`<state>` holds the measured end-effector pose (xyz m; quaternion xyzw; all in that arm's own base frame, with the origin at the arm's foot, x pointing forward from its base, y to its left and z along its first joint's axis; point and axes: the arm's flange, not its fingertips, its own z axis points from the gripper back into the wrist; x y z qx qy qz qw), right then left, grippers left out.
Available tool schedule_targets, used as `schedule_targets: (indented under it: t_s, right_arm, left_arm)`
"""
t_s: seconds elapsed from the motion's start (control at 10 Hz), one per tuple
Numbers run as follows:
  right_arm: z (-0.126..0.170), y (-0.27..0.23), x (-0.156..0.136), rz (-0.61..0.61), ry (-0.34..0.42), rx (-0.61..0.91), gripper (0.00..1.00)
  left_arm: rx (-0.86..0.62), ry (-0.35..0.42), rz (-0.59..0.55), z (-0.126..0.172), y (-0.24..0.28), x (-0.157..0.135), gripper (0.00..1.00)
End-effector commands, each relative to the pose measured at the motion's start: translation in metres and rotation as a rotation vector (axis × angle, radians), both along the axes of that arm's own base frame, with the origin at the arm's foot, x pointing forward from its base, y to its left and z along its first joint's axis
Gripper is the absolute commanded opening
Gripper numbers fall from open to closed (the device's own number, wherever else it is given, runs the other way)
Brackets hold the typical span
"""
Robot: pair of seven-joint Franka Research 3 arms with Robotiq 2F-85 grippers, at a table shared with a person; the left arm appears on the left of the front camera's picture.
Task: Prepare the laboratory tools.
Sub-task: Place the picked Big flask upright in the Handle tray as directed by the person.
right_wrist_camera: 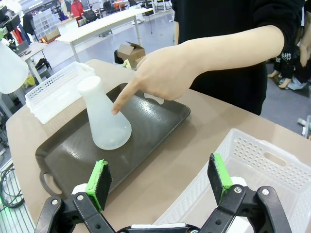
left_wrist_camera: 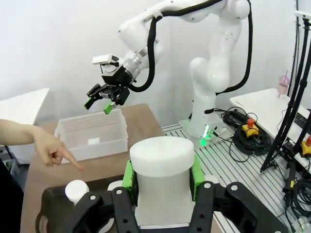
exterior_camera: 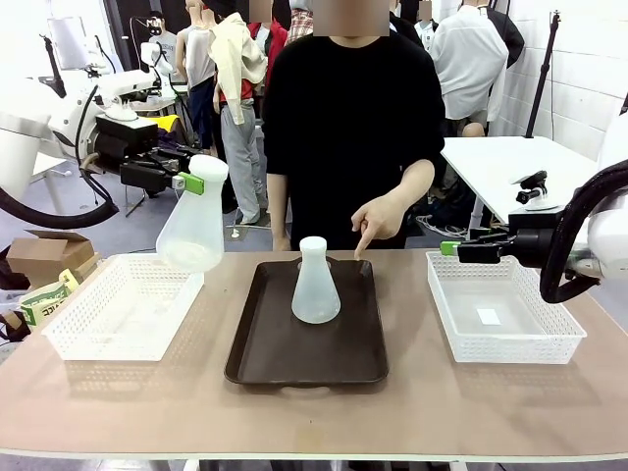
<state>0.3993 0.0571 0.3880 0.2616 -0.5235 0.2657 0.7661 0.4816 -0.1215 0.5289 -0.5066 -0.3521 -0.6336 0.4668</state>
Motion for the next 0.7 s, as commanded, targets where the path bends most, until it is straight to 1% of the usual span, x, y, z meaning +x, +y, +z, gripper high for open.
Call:
schedule_targets:
  t_s: [0.0,0.1,0.2,0.4,0.5,0.6]
  right_arm:
    - [-0.001,0.001,0.000,0.002,0.003,0.012,1.00]
    - [-0.001,0.001,0.000,0.002,0.003,0.012,1.00]
    - [-0.001,0.001,0.000,0.002,0.003,0.012,1.00]
    - [-0.001,0.001,0.000,0.002,0.003,0.012,1.00]
    - [-0.001,0.001,0.000,0.002,0.003,0.012,1.00]
    - [-0.001,0.001,0.000,0.002,0.003,0.012,1.00]
  left_arm:
    - [-0.087,0.016,-0.088,-0.013,-0.002,-0.002,0.00]
    - [-0.138,0.025,-0.158,-0.036,-0.021,0.002,0.00]
    - [-0.138,0.005,-0.162,-0.056,-0.038,0.007,0.00]
    - [-0.097,-0.138,-0.104,-0.091,-0.065,0.019,0.00]
    - [-0.114,-0.143,-0.125,-0.103,-0.076,0.020,0.00]
    - [-0.091,-0.168,-0.116,-0.117,-0.085,0.023,0.00]
